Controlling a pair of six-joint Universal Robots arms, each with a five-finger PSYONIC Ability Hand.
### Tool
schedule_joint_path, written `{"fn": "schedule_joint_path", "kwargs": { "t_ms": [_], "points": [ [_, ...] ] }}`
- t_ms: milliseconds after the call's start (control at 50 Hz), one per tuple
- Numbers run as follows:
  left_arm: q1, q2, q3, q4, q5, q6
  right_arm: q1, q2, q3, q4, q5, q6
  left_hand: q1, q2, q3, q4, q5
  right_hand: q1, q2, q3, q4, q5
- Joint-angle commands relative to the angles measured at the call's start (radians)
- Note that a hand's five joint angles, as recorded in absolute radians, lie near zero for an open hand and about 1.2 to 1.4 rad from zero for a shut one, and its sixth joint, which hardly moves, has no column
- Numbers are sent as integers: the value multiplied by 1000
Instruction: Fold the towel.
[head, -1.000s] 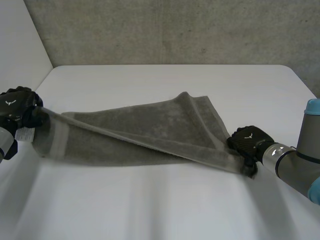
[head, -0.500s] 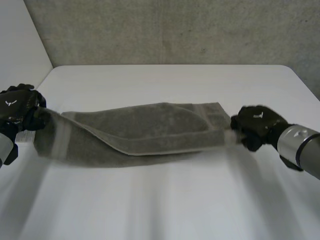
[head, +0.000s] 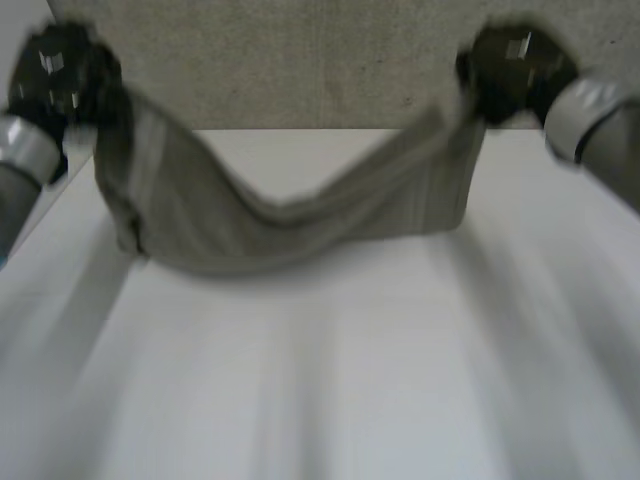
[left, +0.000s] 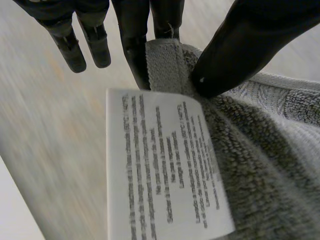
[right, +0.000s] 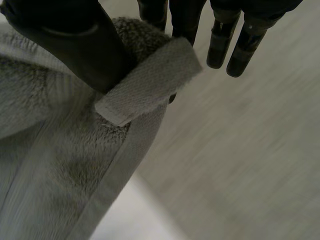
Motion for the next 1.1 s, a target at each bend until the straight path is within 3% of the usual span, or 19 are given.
{"fn": "schedule_joint_path", "kwargs": {
  "t_ms": [20, 80, 200, 280, 400, 540, 660, 840, 1000, 1100],
  "points": [
    [-16, 69, 405, -78, -52, -181, -2, -78, -133, -161, 69, 161, 75, 43, -58, -66, 41, 80, 139, -53, -76, 69],
    [-9, 111, 384, -69, -36, -252, -12, -113, -98, -153, 69, 170, 75, 43, -58, -66, 41, 80, 139, -53, -76, 69],
    [30, 148, 223, -53, -32, -290, -75, -188, 162, -88, -6, 149, 75, 43, -58, -66, 41, 80, 139, -53, -76, 69],
    [76, 171, -28, 25, 52, -290, -106, -225, 372, -68, -73, 88, 75, 43, -58, -66, 41, 80, 139, -53, -76, 69],
    [113, 208, -376, 160, 186, -290, -121, -231, 551, -35, -99, -9, 75, 43, -58, -66, 41, 80, 139, -53, -76, 69],
    [117, 231, -637, 247, 253, -289, -184, -232, 741, 116, -107, -195, 75, 43, -58, -66, 41, 80, 139, -53, -76, 69],
    [155, 277, -728, 247, 281, -289, -218, -231, 697, 305, -113, -302, 75, 43, -58, -66, 41, 80, 139, -53, -76, 69],
    [229, 318, -698, 234, 283, -301, -235, -117, 488, 376, -139, -269, 75, 43, -58, -66, 41, 80, 139, -53, -76, 69],
    [180, 246, -676, 229, 277, -292, -170, 94, 347, 367, -118, -238, 75, 43, -58, -66, 41, 80, 139, -53, -76, 69],
    [107, 165, -641, 235, 264, -290, -132, 191, 261, 290, -33, -178, 75, 43, -58, -66, 41, 80, 139, -53, -76, 69]
  ]
}}
